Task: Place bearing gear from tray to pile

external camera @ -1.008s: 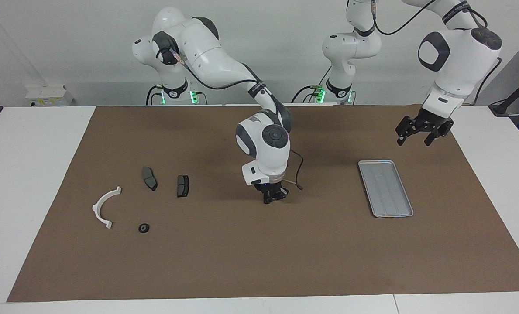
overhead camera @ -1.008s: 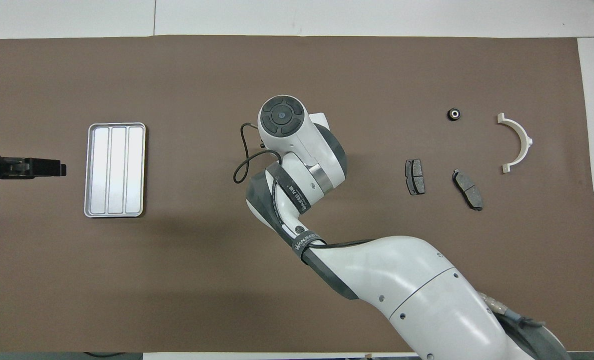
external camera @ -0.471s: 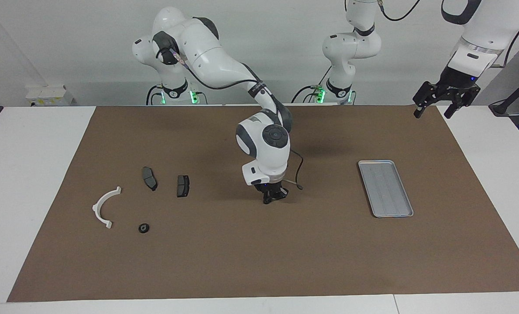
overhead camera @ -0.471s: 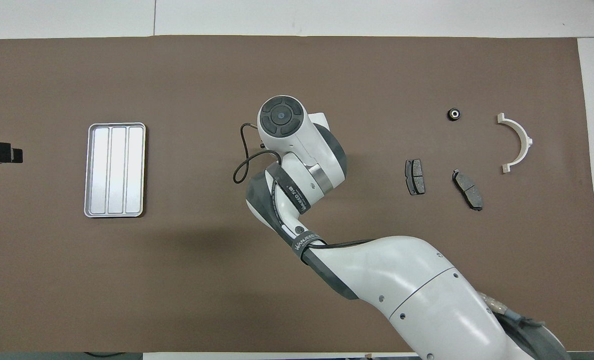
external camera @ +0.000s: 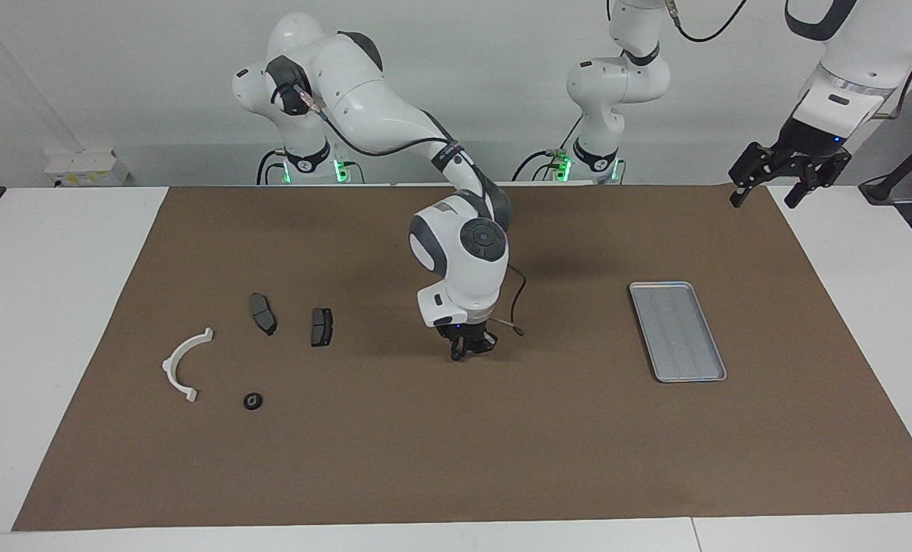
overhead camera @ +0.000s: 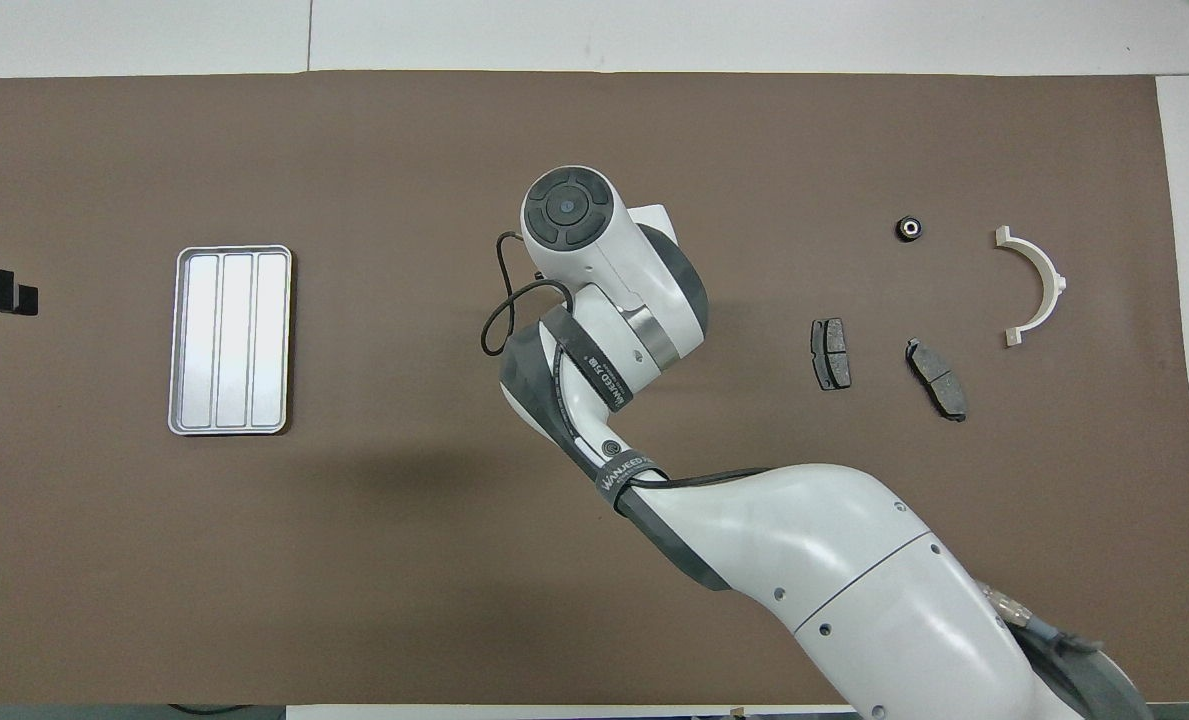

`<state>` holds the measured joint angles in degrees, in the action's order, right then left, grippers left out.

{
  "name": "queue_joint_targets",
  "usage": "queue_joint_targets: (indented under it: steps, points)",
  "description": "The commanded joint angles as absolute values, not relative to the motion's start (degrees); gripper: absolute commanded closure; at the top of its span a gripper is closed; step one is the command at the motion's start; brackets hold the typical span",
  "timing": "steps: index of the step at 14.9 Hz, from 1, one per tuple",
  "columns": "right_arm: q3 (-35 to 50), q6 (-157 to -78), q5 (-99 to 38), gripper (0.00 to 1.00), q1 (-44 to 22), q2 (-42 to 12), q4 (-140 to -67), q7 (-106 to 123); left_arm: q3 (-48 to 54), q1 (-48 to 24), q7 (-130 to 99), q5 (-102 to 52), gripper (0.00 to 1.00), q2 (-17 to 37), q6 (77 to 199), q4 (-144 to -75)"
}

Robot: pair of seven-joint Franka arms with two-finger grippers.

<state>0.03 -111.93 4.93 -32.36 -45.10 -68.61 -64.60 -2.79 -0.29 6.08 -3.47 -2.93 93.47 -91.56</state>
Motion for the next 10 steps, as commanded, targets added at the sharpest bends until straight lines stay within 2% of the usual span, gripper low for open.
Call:
queue_joint_targets:
  steps: [1,10]
  points:
    - [0.4,-108.8,5.8,1.0,-31.2,-44.8,-66.1,-61.0,-2.9,-0.8,5.4,-2.3,0.0,-1.0,91.0,-88.6]
    - [1.1,-98.5,4.8,1.0,-21.2,-35.6,-65.8,-38.4,-2.5,-0.9,5.4,-0.6,0.0,0.8,88.2,-87.0]
